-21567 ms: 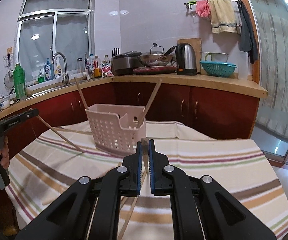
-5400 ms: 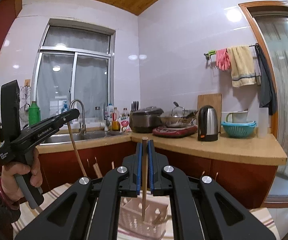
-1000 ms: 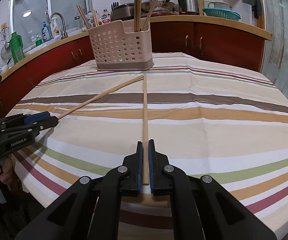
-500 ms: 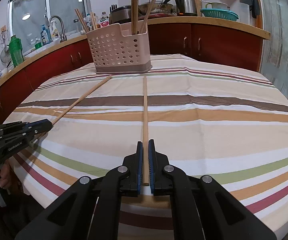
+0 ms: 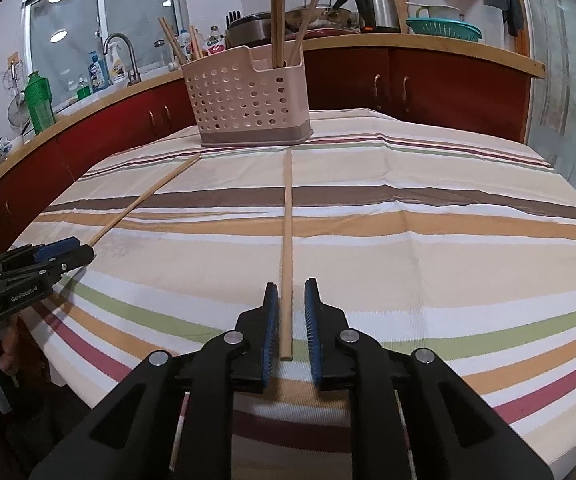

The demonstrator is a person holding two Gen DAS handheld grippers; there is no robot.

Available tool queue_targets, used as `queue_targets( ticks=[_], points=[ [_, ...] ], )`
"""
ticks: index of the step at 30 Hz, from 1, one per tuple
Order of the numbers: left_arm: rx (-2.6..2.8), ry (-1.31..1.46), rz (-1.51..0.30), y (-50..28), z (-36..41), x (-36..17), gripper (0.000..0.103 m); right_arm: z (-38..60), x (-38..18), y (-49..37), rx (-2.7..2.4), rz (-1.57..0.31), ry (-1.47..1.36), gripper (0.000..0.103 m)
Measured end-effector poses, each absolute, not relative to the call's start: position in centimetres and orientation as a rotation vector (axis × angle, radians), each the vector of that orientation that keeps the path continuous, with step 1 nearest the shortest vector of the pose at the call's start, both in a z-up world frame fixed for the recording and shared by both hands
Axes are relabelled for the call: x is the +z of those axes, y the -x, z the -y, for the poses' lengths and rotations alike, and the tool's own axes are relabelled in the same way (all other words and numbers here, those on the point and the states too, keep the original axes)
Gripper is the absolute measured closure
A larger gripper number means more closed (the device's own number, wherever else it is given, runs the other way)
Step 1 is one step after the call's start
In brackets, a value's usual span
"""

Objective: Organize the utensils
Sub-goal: 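Lift both held chopsticks and carry them toward the beige basket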

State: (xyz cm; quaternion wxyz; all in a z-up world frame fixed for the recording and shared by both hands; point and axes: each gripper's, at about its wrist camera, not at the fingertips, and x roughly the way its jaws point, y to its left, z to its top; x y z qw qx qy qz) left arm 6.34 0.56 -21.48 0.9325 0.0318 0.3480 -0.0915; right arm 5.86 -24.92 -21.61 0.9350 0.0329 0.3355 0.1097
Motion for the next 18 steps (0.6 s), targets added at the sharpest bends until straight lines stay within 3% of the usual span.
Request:
queue_targets(
  ticks=[2,4,7,18],
  points=[
    [-0.187,-0.047,-0.712,-6.4,-0.9,-21.5,0.068,24.9,-21.7,-5.6,0.226,-0.677,-0.061,0.088],
    [-0.186,-0.039,-0.708,-6.4,-1.3,-21.5,0.083,24.9,-21.7,-5.4,0.230,-0.677,-0.062,0.090],
    [-0.192,-0.032,-0.710,-6.4,-1.6,-21.4,0.096,24.9,-21.6,-5.3,0.243,-0.681,-0.075,0.097],
    [-0.187,-0.027,-0.616,-5.4,-2.1,-17.8,0.097,25.1,-18.3,-4.4,0.238,-0.599,-0.076,0.097]
  ],
)
